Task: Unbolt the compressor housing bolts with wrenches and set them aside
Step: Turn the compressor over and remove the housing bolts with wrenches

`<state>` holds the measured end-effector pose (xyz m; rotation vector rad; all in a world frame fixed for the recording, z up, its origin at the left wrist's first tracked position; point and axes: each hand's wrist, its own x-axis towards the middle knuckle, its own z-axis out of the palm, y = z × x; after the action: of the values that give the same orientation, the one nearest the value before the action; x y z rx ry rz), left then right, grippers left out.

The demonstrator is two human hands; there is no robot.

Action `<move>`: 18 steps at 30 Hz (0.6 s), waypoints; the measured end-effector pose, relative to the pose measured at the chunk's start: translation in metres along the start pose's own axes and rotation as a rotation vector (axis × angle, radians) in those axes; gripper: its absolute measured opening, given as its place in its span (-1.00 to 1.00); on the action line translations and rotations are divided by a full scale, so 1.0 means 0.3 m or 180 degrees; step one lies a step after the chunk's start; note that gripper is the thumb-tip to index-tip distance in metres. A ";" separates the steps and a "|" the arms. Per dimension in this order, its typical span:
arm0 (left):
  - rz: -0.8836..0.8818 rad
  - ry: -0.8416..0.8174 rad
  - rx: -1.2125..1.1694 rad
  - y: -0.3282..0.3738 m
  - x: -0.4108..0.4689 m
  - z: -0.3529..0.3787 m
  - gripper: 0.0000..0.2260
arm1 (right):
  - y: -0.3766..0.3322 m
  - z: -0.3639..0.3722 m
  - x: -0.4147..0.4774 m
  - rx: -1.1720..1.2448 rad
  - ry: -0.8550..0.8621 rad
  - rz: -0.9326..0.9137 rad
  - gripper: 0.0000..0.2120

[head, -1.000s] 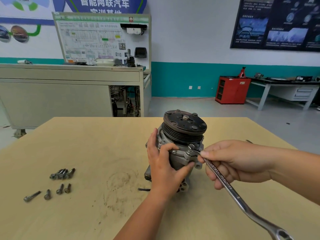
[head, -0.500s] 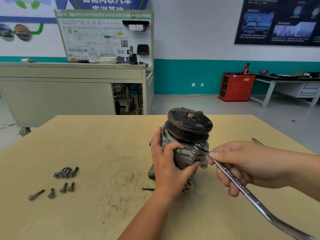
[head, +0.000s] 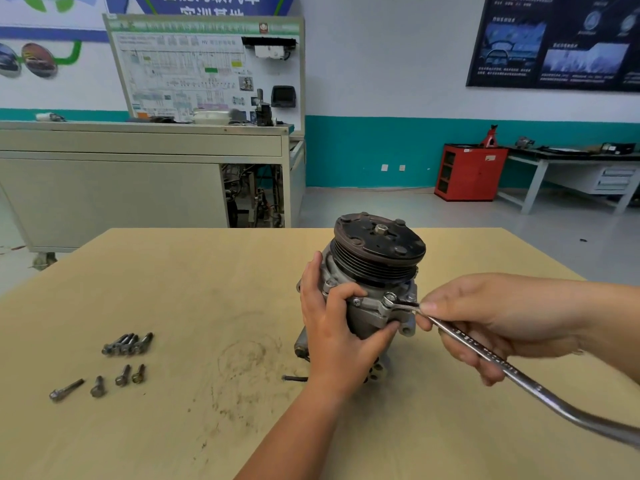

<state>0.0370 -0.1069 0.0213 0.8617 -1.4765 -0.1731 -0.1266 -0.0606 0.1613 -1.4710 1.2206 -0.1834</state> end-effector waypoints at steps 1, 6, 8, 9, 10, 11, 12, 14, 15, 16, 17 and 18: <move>-0.0011 -0.0002 -0.0007 0.001 0.000 0.000 -0.57 | -0.009 -0.025 0.001 -0.0450 0.0006 0.0084 -0.76; -0.0071 -0.0034 0.0017 0.009 0.002 -0.003 -0.58 | -0.062 -0.145 0.034 -0.3453 0.0997 -0.0460 -0.85; -0.0067 -0.0030 0.0021 0.010 0.002 -0.004 -0.58 | -0.077 -0.180 0.034 -0.3498 0.0988 -0.0568 -0.88; -0.0075 -0.0032 0.0008 0.009 0.002 -0.005 -0.58 | -0.079 -0.186 0.025 -0.3082 0.0808 -0.0467 -0.86; -0.0087 -0.0033 -0.0005 0.009 0.001 -0.005 -0.59 | -0.074 -0.186 0.014 -0.2469 0.0528 -0.0329 -0.82; -0.0097 -0.0036 -0.0011 0.009 0.001 -0.005 -0.59 | -0.062 -0.183 0.008 -0.1814 0.0202 -0.0232 -0.80; -0.0102 -0.0040 -0.0014 0.009 0.001 -0.004 -0.58 | -0.044 -0.176 0.003 -0.1265 -0.0084 -0.0194 -0.79; -0.0086 -0.0038 -0.0014 0.009 0.001 -0.004 -0.58 | -0.010 -0.141 0.002 -0.0543 -0.0489 -0.0176 -0.79; -0.0067 -0.0027 -0.0013 0.008 0.000 -0.004 -0.58 | 0.006 -0.118 0.006 -0.0361 -0.0574 -0.0182 -0.79; -0.0045 -0.0014 -0.0013 0.007 0.001 -0.003 -0.59 | 0.015 -0.095 0.012 -0.0216 -0.0605 -0.0192 -0.78; -0.0027 -0.0001 -0.0012 0.005 0.001 -0.003 -0.59 | 0.019 -0.076 0.015 -0.0074 -0.0584 -0.0196 -0.76; -0.0016 0.0008 -0.0006 0.003 0.001 -0.002 -0.58 | 0.018 -0.060 0.018 0.0066 -0.0525 -0.0198 -0.76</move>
<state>0.0373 -0.1061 0.0224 0.8638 -1.4718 -0.1771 -0.1398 -0.0751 0.1601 -1.4769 1.0382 -0.1138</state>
